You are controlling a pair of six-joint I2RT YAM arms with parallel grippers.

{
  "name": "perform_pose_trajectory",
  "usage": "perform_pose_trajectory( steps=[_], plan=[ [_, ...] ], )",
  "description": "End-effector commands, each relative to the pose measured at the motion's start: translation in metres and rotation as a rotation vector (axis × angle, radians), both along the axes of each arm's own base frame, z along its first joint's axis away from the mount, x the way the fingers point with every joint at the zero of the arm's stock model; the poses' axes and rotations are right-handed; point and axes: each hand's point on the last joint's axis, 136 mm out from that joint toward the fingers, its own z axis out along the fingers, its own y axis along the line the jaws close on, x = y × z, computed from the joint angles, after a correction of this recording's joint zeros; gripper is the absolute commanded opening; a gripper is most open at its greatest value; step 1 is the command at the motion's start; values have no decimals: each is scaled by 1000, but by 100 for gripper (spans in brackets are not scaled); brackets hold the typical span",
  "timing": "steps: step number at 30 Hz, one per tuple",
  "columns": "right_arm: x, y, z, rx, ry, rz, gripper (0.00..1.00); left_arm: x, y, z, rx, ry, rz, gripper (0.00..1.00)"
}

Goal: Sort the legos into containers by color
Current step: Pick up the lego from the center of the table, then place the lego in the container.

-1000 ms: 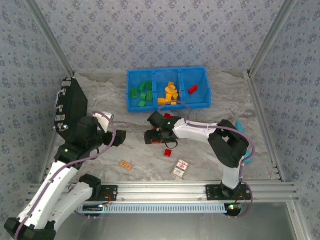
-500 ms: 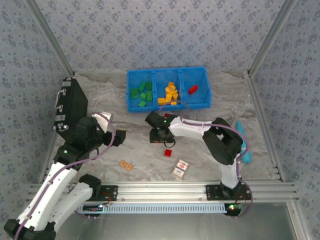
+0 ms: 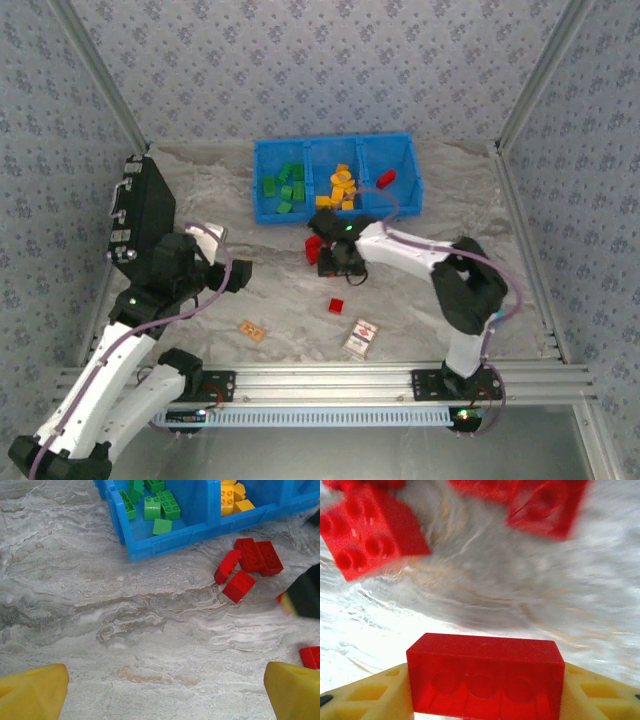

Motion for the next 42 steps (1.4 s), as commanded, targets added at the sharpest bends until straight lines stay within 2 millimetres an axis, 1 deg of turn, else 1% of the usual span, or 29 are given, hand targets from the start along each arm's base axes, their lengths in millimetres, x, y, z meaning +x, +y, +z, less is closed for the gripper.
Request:
perform_pose_trajectory(
  steps=[1,4,7,9,11,13,15,18,21,24,28,32,35,37,42],
  plan=[
    [13,-45,47,-18,-58,-29,54,5,3,-1,21,-1,15,100],
    [42,-74,70,-12,-122,-54,55,6,4,-1,22,0,20,100],
    [80,-105,87,-53,-192,-87,56,5,5,0,18,-9,19,100],
    [110,-125,98,-74,-243,-113,56,5,5,0,20,-11,22,100],
    [140,-138,107,-71,-288,-135,56,5,5,1,21,-9,23,100],
    [166,-145,110,-75,-316,-141,56,6,5,1,21,-10,21,100],
    [194,-149,107,-72,-334,-150,55,6,5,0,21,-7,22,100],
    [228,-150,96,-65,-342,-155,55,6,6,0,24,-10,26,100],
    [255,-149,81,-69,-345,-148,56,7,7,1,26,-13,28,100],
    [273,-146,65,-84,-325,-135,57,7,9,3,25,-23,35,100],
    [286,-142,56,-79,-316,-125,63,8,10,1,27,-16,40,100],
    [285,-142,61,-75,-331,-129,70,9,9,-3,33,1,39,100],
    [278,-140,71,-77,-345,-117,77,10,8,-7,35,16,37,100],
    [271,-139,79,-76,-353,-108,79,11,7,-9,35,25,34,100],
    [241,-132,103,-84,-376,-78,82,13,7,-12,37,43,31,100]
  ],
)
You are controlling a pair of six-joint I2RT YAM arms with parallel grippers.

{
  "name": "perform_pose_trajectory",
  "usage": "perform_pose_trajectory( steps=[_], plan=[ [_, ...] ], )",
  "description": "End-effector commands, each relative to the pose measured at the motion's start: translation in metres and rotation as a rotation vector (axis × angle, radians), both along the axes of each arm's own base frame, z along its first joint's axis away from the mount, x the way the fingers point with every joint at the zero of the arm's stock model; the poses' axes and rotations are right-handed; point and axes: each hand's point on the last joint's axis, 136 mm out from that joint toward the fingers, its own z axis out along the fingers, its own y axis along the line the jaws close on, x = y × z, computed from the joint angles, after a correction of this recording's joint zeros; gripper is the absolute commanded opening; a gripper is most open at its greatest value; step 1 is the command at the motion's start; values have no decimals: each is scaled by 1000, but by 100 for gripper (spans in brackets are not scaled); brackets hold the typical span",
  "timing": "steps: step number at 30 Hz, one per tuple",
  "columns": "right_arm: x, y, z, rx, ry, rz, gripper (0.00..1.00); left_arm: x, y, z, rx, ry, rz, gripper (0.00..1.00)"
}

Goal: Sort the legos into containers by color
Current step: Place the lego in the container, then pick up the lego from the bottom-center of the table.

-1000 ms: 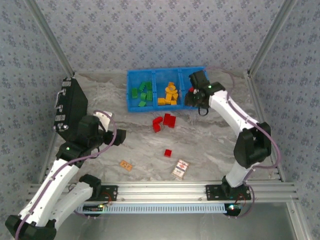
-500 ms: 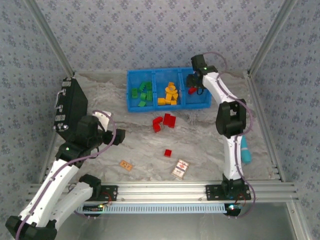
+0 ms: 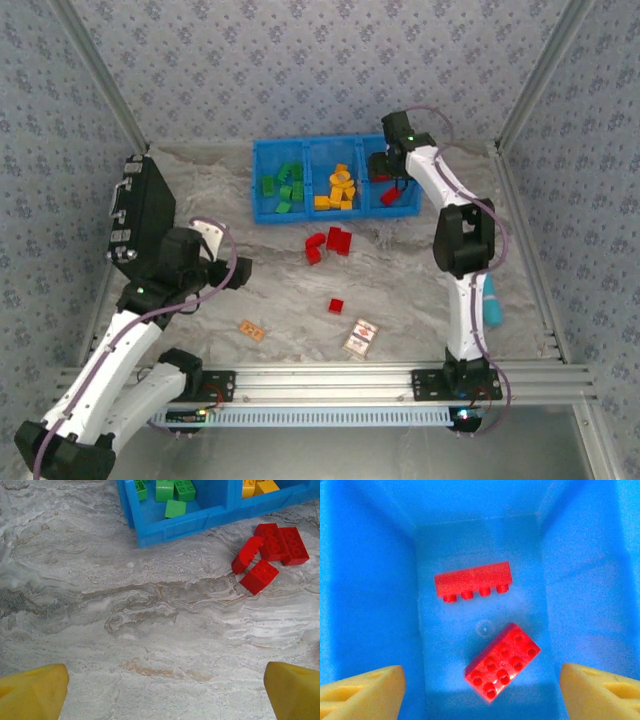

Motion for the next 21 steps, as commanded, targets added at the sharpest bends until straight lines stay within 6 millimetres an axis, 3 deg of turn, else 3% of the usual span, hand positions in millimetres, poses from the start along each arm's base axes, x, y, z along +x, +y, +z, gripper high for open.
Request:
perform_pose_trajectory(
  steps=[1,5,11,16,20,21],
  plan=[
    [-23,11,47,-4,-76,41,82,3,-1,5,-6,-18,-9,100],
    [-60,17,59,10,-84,69,83,3,-1,5,-11,-16,-11,100],
    [-133,28,52,31,-21,57,82,3,-7,2,-28,2,-33,100],
    [-195,54,21,145,80,5,85,1,-12,4,-51,4,-57,100],
    [-223,78,-4,230,146,-25,86,-1,-16,6,-71,3,-73,100],
    [-235,83,-17,245,182,-28,86,-2,-16,7,-76,-1,-77,100]
  ],
)
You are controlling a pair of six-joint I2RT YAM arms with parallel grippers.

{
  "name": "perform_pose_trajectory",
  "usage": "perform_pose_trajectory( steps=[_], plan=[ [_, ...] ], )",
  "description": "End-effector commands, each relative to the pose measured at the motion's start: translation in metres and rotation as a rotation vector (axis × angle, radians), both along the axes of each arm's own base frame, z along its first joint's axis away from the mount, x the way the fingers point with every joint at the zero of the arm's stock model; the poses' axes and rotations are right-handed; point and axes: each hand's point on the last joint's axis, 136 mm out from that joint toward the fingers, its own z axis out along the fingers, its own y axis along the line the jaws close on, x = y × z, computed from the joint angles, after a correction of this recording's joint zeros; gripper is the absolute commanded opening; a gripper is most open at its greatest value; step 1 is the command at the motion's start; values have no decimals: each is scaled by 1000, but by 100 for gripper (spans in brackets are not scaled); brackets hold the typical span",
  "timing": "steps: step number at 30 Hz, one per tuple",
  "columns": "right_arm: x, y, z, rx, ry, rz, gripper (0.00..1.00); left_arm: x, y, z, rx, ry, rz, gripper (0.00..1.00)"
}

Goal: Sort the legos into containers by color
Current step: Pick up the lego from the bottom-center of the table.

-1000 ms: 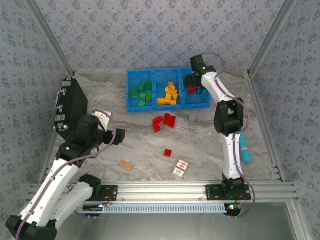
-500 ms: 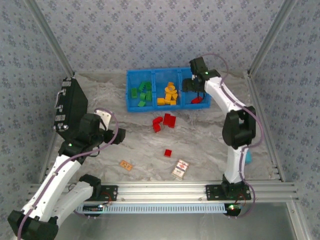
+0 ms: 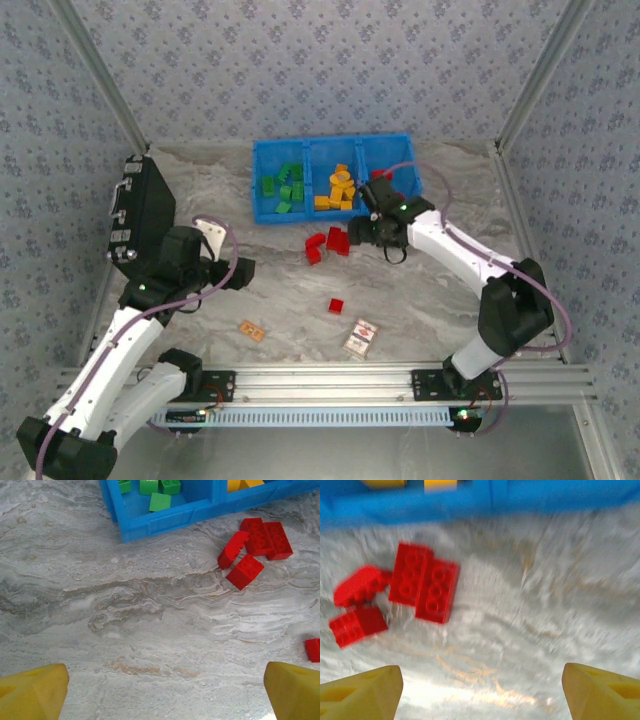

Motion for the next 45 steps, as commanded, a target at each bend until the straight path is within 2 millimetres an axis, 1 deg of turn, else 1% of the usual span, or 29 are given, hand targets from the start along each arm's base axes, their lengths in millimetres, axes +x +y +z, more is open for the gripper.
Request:
perform_pose_trajectory(
  steps=[1,4,7,9,11,13,15,18,21,25,27,32,35,38,45],
  plan=[
    [-25,22,-16,125,76,-83,86,0,-6,12,-39,-37,-32,100],
    [-44,42,-27,157,128,-77,88,-1,-6,15,-44,-48,-32,100],
    [-60,52,-36,169,163,-78,88,-2,-6,18,-51,-58,-32,100],
    [-68,55,-42,171,187,-85,88,-3,-6,20,-55,-65,-32,100],
    [-79,54,-52,146,218,-86,88,-3,-6,21,-58,-69,-34,100],
    [-92,56,-67,122,274,-71,87,-5,-7,21,-64,-67,-38,100],
    [-100,60,-75,102,302,-49,87,-6,-9,21,-73,-67,-45,100],
    [-103,70,-83,97,314,-21,88,-7,-10,22,-75,-70,-49,100],
    [-104,76,-85,86,311,6,90,-6,-11,20,-79,-61,-54,100],
    [-108,76,-93,68,333,12,88,-7,-14,18,-82,-49,-64,100],
    [-112,72,-99,25,340,21,87,-7,-14,18,-83,-49,-64,100],
    [-120,75,-114,-18,366,54,78,-7,-14,18,-82,-48,-65,100],
    [-123,80,-119,-25,373,71,72,-6,-13,18,-81,-48,-63,100],
    [-123,80,-119,-34,377,79,62,-6,-13,18,-80,-47,-62,100],
    [-132,72,-117,-52,393,82,47,-5,-13,16,-73,-41,-60,100]
  ],
)
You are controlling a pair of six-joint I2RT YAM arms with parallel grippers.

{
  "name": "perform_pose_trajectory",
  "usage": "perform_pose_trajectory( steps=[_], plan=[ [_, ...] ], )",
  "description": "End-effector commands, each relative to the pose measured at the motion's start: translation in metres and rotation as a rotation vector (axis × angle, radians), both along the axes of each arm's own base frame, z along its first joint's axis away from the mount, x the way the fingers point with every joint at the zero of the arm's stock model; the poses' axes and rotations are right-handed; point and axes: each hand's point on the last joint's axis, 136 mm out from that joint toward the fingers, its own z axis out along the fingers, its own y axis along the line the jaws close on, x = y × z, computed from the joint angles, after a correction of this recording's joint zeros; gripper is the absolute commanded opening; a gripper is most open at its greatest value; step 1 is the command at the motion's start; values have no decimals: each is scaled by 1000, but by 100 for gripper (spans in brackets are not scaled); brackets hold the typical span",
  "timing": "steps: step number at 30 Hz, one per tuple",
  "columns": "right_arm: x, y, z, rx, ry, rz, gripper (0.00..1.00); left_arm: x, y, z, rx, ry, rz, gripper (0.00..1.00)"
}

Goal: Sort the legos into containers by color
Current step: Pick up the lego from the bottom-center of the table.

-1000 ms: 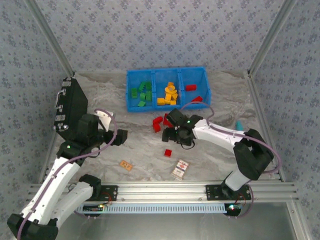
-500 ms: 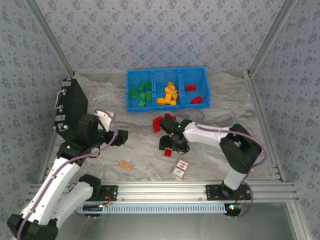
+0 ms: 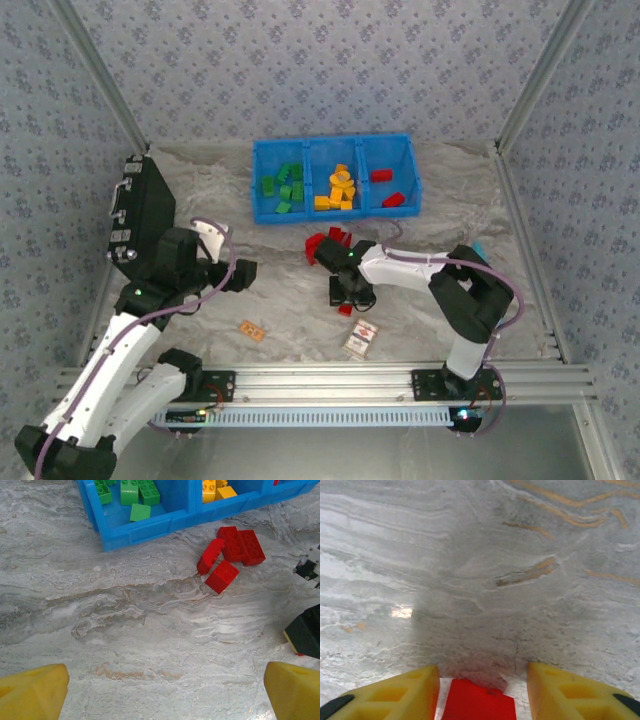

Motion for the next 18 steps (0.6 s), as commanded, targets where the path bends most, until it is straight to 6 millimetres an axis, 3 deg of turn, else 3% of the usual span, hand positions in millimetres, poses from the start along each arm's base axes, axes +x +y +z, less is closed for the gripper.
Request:
perform_pose_trajectory(
  steps=[1,11,18],
  plan=[
    [-18,9,-7,29,60,27,45,2,-4,5,-17,-19,-14,100],
    [-19,-2,-2,16,61,17,36,4,-2,2,-2,-12,-4,100],
    [10,-15,25,77,-15,-58,33,6,0,0,12,-8,7,100]
  ],
)
